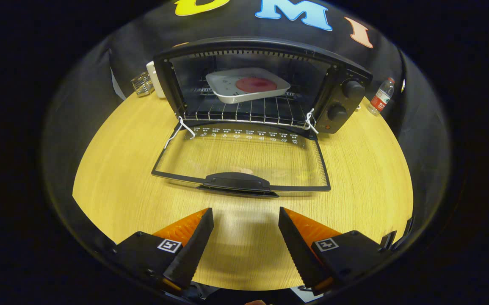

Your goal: Open the toaster oven, put the food inside, and close the toaster oven door.

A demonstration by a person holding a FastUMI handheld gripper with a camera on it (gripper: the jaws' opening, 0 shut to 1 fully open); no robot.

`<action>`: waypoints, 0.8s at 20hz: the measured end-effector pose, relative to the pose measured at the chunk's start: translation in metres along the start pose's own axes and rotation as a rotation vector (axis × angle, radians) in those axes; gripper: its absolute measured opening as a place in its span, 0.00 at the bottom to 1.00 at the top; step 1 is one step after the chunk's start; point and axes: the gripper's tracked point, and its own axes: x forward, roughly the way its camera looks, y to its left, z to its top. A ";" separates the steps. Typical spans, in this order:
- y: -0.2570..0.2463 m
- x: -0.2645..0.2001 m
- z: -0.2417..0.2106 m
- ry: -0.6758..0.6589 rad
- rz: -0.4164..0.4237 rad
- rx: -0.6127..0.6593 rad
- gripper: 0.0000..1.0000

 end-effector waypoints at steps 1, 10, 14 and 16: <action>0.001 0.005 0.000 0.010 -0.005 -0.001 0.98; 0.004 0.026 -0.001 0.076 -0.030 0.036 0.99; 0.004 0.031 0.001 0.092 -0.033 0.065 0.99; 0.004 0.032 0.000 0.101 -0.031 0.067 0.99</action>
